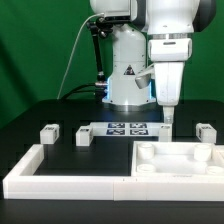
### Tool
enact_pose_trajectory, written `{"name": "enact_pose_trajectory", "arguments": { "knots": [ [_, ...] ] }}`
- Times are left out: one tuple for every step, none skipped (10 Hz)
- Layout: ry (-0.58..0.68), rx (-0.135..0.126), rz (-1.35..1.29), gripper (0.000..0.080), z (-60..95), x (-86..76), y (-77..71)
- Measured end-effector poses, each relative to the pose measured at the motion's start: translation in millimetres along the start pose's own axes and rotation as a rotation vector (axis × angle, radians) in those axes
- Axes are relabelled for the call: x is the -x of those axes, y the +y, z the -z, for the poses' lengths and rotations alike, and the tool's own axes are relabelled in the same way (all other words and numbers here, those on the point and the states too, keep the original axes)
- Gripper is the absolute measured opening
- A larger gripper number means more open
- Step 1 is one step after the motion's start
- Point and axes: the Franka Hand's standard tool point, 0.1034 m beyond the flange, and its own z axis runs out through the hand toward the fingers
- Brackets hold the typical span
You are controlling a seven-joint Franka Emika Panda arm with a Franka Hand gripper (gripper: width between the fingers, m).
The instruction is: Assemble one leg
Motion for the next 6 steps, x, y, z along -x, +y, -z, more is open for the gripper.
{"name": "enact_pose_trajectory", "arguments": {
  "knots": [
    [0.000, -0.004, -0.009, 0.0649, -1.5, 0.5, -0.8],
    [0.001, -0.004, -0.083, 0.0649, -1.5, 0.1, -0.9],
    [0.000, -0.007, -0.197, 0.0649, -2.7, 0.2, -2.3],
    [-0.001, -0.022, -0.354, 0.0649, -10.5, 2.6, -12.5],
    [-0.007, -0.033, -0.458, 0.0649, -13.4, 0.9, -21.9],
    [-0.008, -0.037, -0.630, 0.0649, -14.2, -6.3, -32.2]
  ]
}}
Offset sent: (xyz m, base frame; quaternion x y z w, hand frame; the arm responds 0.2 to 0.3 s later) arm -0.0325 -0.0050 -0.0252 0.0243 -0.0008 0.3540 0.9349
